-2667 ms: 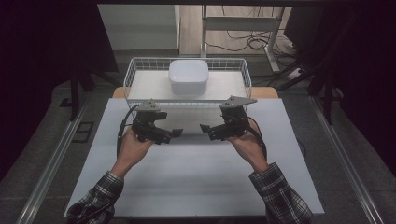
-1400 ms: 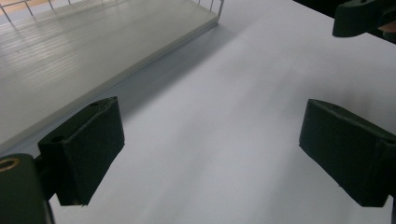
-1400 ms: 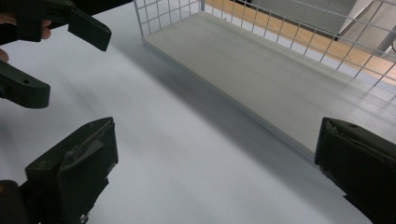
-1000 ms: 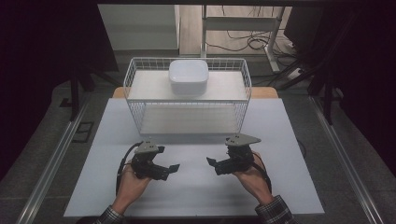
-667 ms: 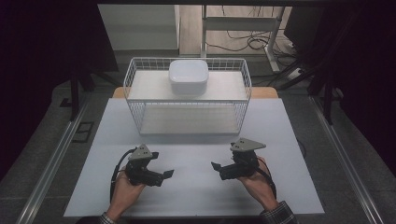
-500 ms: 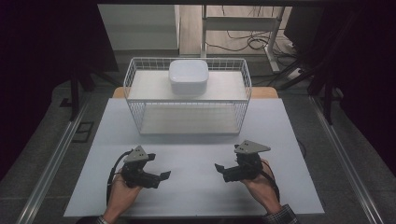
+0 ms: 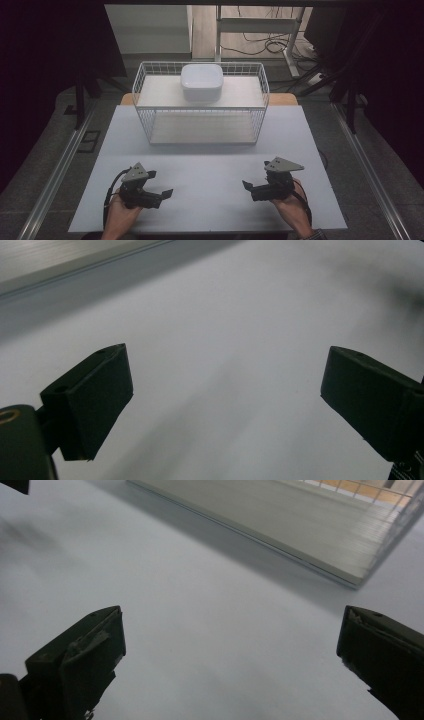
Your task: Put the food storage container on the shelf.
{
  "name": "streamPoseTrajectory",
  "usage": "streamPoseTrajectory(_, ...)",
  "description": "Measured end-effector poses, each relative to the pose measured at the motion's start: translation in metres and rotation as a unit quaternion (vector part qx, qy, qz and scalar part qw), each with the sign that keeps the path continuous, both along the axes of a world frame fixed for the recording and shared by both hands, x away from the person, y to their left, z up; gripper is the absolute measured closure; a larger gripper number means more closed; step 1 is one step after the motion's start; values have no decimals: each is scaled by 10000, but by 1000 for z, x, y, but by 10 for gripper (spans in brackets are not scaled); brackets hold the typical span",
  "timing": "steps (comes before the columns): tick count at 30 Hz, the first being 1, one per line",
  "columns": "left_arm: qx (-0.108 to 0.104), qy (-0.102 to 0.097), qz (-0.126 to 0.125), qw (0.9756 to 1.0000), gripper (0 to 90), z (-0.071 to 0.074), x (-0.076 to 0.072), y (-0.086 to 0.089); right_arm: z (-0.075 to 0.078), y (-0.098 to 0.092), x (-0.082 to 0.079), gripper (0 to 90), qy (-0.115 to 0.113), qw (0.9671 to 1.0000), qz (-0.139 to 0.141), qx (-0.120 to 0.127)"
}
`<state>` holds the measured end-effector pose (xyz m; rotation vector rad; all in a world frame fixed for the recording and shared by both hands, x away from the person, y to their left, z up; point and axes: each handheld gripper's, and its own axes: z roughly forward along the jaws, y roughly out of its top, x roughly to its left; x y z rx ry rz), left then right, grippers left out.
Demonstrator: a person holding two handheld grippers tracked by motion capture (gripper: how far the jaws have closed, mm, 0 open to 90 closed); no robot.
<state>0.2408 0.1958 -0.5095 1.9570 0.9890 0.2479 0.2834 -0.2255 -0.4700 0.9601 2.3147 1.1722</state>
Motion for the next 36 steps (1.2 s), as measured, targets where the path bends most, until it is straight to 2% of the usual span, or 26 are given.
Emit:
streamPoseTrajectory(12,11,32,305,9995,59,-7,-20,25,-6,-22,-13,0,24,9997,-255,-42)
streamPoseTrajectory(22,144,51,606,9980,60,-12,-31,46,-14,-43,-26,0,133,9985,-517,-91)
streamPoseTrajectory(28,157,98,679,9975,60,-15,-34,51,-19,-51,-32,0,234,9977,-626,-82)
streamPoseTrajectory(36,216,328,692,9968,58,-22,-32,51,-30,-60,-42,0,417,9962,-723,-253)
